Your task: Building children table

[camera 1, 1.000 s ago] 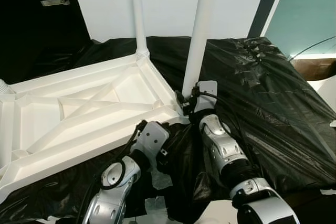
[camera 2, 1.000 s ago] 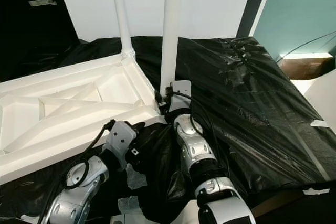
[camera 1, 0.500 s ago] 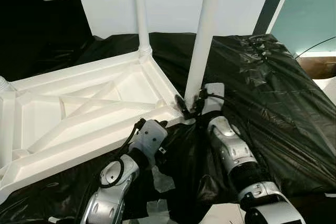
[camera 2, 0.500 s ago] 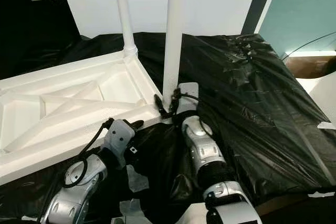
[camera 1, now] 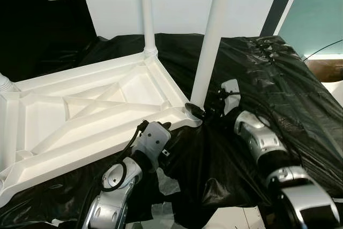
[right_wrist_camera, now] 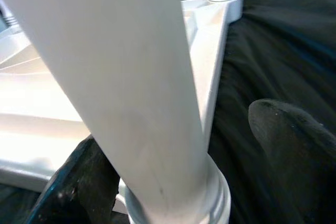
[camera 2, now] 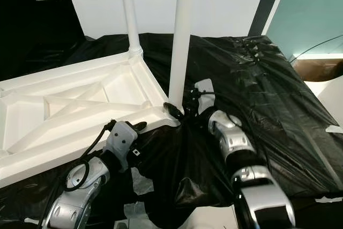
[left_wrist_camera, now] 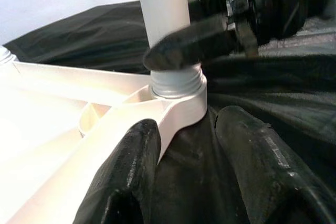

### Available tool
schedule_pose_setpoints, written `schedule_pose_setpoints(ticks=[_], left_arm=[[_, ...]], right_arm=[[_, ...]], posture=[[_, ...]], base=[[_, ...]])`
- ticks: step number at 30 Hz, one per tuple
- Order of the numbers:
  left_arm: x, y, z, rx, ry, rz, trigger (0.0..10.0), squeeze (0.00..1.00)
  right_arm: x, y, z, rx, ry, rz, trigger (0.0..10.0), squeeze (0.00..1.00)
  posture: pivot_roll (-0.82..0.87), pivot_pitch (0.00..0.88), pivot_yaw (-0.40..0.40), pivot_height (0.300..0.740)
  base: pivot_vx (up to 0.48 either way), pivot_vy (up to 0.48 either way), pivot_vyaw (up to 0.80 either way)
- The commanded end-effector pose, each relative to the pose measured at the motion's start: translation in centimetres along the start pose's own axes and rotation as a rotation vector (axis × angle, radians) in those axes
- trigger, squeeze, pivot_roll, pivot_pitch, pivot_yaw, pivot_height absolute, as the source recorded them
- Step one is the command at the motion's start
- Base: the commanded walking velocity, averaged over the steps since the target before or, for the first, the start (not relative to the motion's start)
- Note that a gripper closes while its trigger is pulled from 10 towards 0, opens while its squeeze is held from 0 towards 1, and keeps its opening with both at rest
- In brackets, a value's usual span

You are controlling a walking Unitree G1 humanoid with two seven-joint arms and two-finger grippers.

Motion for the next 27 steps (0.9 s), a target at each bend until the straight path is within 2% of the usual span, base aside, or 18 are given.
schedule_pose_setpoints(ticks=[1,5,8,12,13,19,27], left_arm=[[-0.2,-0.6,0.0,0.057,-0.007,0.004,10.0,0.00],[-0.1,-0.7,0.1,0.059,-0.003,0.006,10.0,0.00],[0.0,-0.8,0.3,0.060,0.003,0.009,10.0,0.00],[0.1,-0.8,0.3,0.060,0.005,0.011,10.0,0.00],[0.1,-0.9,0.3,0.062,0.006,0.012,10.0,0.00],[0.1,-1.0,0.0,0.070,0.002,0.015,10.0,0.00],[0.1,-0.8,-0.1,0.065,0.001,0.006,10.0,0.00]], right_arm=[[-0.1,-0.2,0.2,0.043,-0.028,-0.028,10.0,0.00],[0.3,0.0,0.5,0.094,-0.054,-0.070,10.0,0.00],[0.4,-0.3,1.1,0.177,-0.117,-0.122,10.0,0.00],[0.5,-0.4,1.2,0.192,-0.127,-0.132,10.0,0.00],[0.5,-0.5,1.3,0.201,-0.134,-0.141,0.0,0.00],[0.3,-0.5,1.2,0.221,-0.136,-0.131,0.0,0.00],[-0.6,0.1,0.4,0.189,-0.138,-0.084,0.0,0.00]], posture=[[0.13,0.000,-0.051,0.740],[0.13,0.000,-0.049,0.740],[0.13,0.000,-0.044,0.740],[0.13,0.000,-0.045,0.740],[0.14,0.000,-0.045,0.740],[0.15,0.003,-0.044,0.740],[0.14,0.011,-0.040,0.740]], base=[[0.000,0.000,0.00],[0.000,0.000,0.00],[0.000,0.000,0.00],[0.000,0.000,0.00],[0.000,0.000,0.00],[0.000,0.000,0.00],[0.000,0.000,0.00]])
Point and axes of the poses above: a point about 5 cm out from each wrist's last joint towards the gripper, its own z axis pointing out of the wrist towards the gripper, its own x axis along the axis of the wrist's last joint, y = z × x, the point moved 4 cm from there along z, pointing out of the wrist towards the gripper, and after that the axes turned 1 degree about z, right-handed, at the moved point
